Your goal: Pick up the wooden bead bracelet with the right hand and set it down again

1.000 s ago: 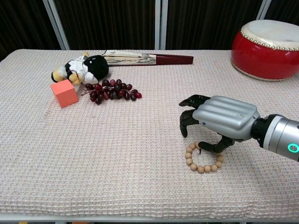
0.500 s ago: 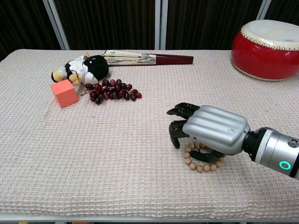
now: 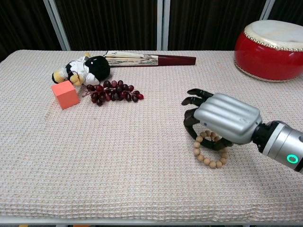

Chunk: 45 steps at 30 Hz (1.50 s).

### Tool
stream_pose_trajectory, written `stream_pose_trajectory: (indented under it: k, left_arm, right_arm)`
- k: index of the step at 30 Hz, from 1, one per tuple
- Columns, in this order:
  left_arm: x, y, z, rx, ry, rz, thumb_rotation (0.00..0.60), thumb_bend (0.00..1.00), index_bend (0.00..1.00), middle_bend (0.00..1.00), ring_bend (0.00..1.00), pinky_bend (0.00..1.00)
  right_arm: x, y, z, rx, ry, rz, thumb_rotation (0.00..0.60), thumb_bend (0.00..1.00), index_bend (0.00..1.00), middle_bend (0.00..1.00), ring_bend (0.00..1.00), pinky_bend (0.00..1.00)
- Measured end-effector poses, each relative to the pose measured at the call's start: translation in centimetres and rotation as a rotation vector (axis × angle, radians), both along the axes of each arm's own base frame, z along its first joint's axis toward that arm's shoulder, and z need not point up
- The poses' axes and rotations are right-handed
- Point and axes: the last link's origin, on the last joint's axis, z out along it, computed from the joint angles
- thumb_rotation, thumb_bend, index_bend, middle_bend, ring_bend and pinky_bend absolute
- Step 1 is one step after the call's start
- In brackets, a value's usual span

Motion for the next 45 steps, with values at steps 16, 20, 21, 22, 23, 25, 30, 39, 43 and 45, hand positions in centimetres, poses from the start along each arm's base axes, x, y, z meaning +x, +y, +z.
stream_pose_trajectory:
  k: [16,20,21,22,23,25,30,39,43,45]
  left_arm:
    - [0.4,1.0,-0.4,-0.048,-0.009,-0.024,0.6,0.0,0.19,0.15,0.05,0.1]
    - [0.5,1.2,-0.4,-0.053,-0.004,-0.028,0.6,0.0,0.19,0.16,0.05,0.1]
    - [0.6,1.2,-0.4,-0.054,-0.004,-0.028,0.6,0.0,0.19,0.15,0.05,0.1]
    - [0.6,1.2,-0.5,-0.055,-0.003,-0.029,0.6,0.0,0.19,0.15,0.05,0.1]
    - [0.6,1.3,-0.5,-0.057,-0.002,-0.029,0.6,0.0,0.19,0.15,0.05,0.1]
    - [0.7,1.3,-0.5,-0.057,-0.003,-0.03,0.6,0.0,0.19,0.15,0.05,0.1]
    - [0.8,1.3,-0.5,-0.059,0.001,-0.028,0.6,0.0,0.19,0.16,0.05,0.1]
    - [0.9,1.4,-0.6,-0.062,0.001,-0.029,0.6,0.0,0.19,0.16,0.05,0.1]
    - [0.9,1.4,-0.7,-0.065,0.002,-0.027,0.6,0.0,0.19,0.15,0.05,0.1]
    - [0.9,1.5,-0.7,-0.065,0.001,-0.025,0.6,0.0,0.19,0.16,0.05,0.1]
  right_arm:
    - [-3.2,-4.1,9.2,0.327,-0.522,-0.966,0.6,0.61,0.76,0.53,0.24,0.0]
    - [-2.8,-4.1,10.2,0.422,-0.657,-1.101,0.6,0.63,0.76,0.53,0.24,0.0]
    - [-2.6,-4.1,10.3,0.446,-0.69,-1.129,0.599,0.63,0.76,0.53,0.24,0.0]
    - [-2.5,-4.1,10.4,0.48,-0.731,-1.166,0.588,0.64,0.76,0.53,0.24,0.0]
    - [-2.4,-4.1,10.4,0.506,-0.759,-1.194,0.577,0.66,0.76,0.53,0.24,0.0]
    - [-2.1,-4.1,10.5,0.564,-0.809,-1.251,0.554,0.68,0.76,0.53,0.24,0.0]
    - [-1.5,-4.3,10.9,0.66,-0.888,-1.326,0.524,0.79,0.73,0.53,0.24,0.0]
    - [-1.1,-4.6,10.9,0.737,-0.994,-1.341,0.318,0.98,0.62,0.53,0.2,0.0]
    - [-0.9,-4.5,10.6,0.769,-1.029,-1.326,0.258,0.98,0.58,0.53,0.19,0.0]
    - [-0.8,-4.4,10.6,0.783,-1.043,-1.315,0.251,0.92,0.56,0.52,0.19,0.0]
